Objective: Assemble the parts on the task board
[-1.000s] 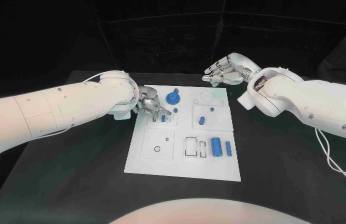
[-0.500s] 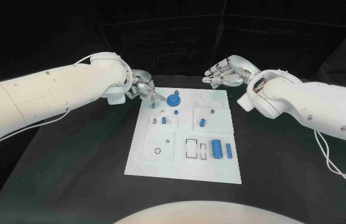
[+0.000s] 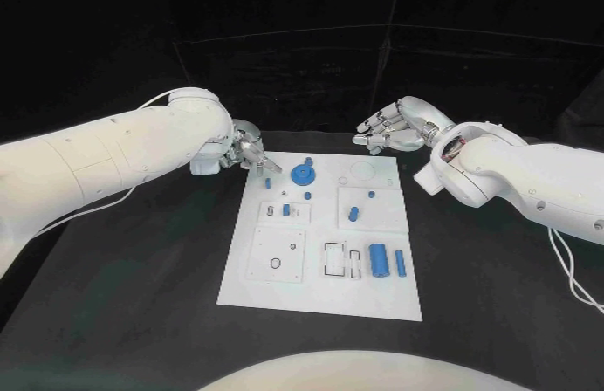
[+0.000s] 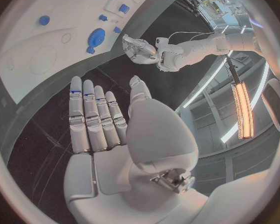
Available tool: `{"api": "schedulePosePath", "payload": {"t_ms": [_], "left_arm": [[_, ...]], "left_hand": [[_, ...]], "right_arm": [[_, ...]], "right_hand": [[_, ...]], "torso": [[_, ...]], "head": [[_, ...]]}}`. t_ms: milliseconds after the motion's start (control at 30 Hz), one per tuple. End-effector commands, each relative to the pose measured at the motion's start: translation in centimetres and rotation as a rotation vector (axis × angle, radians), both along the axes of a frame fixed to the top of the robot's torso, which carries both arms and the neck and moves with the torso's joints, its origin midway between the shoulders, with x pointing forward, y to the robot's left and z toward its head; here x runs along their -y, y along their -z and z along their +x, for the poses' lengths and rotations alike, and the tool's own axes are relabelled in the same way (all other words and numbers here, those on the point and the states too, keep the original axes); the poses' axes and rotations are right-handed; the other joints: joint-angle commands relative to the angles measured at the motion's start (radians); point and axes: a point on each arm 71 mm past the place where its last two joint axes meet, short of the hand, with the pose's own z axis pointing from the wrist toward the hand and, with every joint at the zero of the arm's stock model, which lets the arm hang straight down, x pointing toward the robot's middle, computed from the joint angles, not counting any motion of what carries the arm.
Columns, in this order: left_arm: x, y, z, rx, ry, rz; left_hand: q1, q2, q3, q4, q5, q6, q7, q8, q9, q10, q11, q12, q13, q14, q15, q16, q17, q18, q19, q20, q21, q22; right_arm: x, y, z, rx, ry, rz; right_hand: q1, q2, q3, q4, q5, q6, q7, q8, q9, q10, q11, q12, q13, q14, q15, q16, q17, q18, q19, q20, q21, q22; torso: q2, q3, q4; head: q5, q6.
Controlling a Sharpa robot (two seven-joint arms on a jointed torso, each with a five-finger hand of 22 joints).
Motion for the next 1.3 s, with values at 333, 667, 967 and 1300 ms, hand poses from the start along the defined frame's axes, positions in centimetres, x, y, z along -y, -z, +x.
{"api": "schedulePosePath", "payload": {"t_ms": [333,667,967,1300], "left_arm": [[-0.1,1.5,0.6,-0.029,-0.015,0.047],[0.3,2.0,0.6,-0.033,-0.015,0.046],[0.5,2.4,0.6,-0.041,-0.016,0.049],[0.9,2.5,0.6,-0.042,-0.010,0.048]], "left_hand": [[0.028,0.009,-0.014,-0.001,-0.003,0.009,0.001,-0.004,-0.001,0.002,0.005,0.008,0.002,0.104,0.009,0.006,0.263,-0.002,0.003,0.010,0.003,0.006],[0.035,0.014,-0.018,-0.002,-0.003,0.012,0.000,-0.003,0.000,0.003,0.005,0.012,0.005,0.104,0.009,0.006,0.263,-0.002,0.004,0.010,0.006,0.010],[0.077,0.029,-0.022,-0.016,-0.003,0.017,-0.002,0.000,0.003,0.003,0.003,0.016,0.005,0.104,0.008,0.006,0.263,-0.002,0.005,0.011,0.006,0.012],[0.125,0.048,-0.014,-0.041,-0.003,0.022,-0.003,0.004,0.007,0.004,0.002,0.022,0.008,0.104,0.007,0.006,0.263,-0.002,0.005,0.010,0.006,0.015]], "right_arm": [[-0.3,-0.1,0.0,0.005,-0.012,0.007],[-0.4,-0.1,0.0,0.004,-0.015,0.007],[-0.4,-0.1,0.0,0.003,-0.016,0.007],[-0.5,-0.1,0.0,0.003,-0.018,0.007]], "right_hand": [[-0.005,0.006,-0.003,-0.002,0.008,0.000,0.005,-0.005,-0.001,-0.006,0.003,-0.004,-0.001,-0.005,0.002,-0.003,-0.004,0.005,0.000,0.006,-0.009,0.000],[-0.005,0.006,-0.003,-0.002,0.008,0.000,0.005,-0.005,-0.001,-0.006,0.003,-0.004,-0.001,-0.005,0.002,-0.003,-0.004,0.005,0.000,0.006,-0.009,0.000],[-0.004,0.007,-0.003,-0.002,0.010,0.000,0.005,-0.005,-0.001,-0.007,0.003,-0.004,-0.001,-0.005,0.002,-0.002,-0.005,0.005,0.001,0.006,-0.010,0.000],[-0.004,0.007,-0.003,-0.002,0.011,0.000,0.005,-0.005,-0.001,-0.007,0.003,-0.004,-0.001,-0.005,0.002,-0.002,-0.005,0.005,0.001,0.006,-0.011,0.000]], "torso": [[-0.001,0.0006,0.0007],[-0.002,0.0020,0.0014],[-0.002,0.0014,0.0013],[-0.002,0.0007,0.0019]], "head": [[0.001,-0.005],[0.001,-0.007],[0.001,-0.008],[0.000,-0.011]]}}
